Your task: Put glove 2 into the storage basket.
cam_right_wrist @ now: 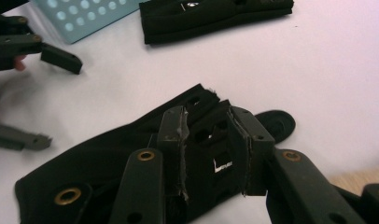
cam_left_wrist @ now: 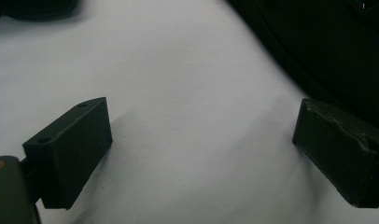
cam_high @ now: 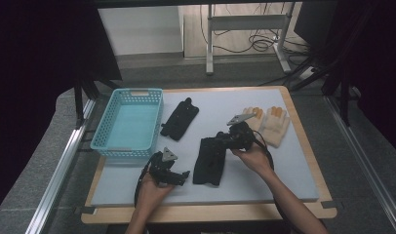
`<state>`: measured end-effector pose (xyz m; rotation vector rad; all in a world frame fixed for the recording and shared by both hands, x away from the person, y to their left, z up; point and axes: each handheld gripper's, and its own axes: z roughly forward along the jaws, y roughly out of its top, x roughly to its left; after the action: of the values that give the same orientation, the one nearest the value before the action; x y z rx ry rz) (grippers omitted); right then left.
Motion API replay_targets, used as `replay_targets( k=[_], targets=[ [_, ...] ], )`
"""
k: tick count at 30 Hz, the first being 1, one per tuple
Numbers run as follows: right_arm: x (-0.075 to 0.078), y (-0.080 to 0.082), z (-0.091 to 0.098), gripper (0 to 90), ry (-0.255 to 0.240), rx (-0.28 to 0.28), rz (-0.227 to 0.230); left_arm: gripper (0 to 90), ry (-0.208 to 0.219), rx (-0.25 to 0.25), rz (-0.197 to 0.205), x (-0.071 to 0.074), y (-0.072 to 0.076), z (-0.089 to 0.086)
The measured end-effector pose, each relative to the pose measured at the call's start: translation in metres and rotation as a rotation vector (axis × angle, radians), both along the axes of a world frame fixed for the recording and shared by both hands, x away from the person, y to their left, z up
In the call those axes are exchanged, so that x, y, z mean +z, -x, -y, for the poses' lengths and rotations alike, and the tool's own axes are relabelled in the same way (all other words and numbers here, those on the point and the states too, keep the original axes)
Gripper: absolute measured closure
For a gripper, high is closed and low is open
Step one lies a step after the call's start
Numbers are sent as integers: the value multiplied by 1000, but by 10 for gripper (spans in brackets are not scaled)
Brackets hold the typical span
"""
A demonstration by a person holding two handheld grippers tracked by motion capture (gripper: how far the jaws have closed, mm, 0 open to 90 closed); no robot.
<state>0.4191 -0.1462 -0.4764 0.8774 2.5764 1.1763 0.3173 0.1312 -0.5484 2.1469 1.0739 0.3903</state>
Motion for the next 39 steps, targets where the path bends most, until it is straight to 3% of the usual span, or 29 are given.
replay_targets(
  k=[11,18,32,39],
  targets=[
    [-9,-31,-34,677,22,-5,-13,50,-2,-1,0,0,0,0],
    [-11,-47,-54,731,9,-13,-23,51,0,0,0,0,0,0],
    [-25,-70,-110,675,37,-25,-29,51,2,1,0,0,0,0],
    [-31,-84,-124,603,30,-58,-23,50,3,1,-1,0,0,0]
  ],
)
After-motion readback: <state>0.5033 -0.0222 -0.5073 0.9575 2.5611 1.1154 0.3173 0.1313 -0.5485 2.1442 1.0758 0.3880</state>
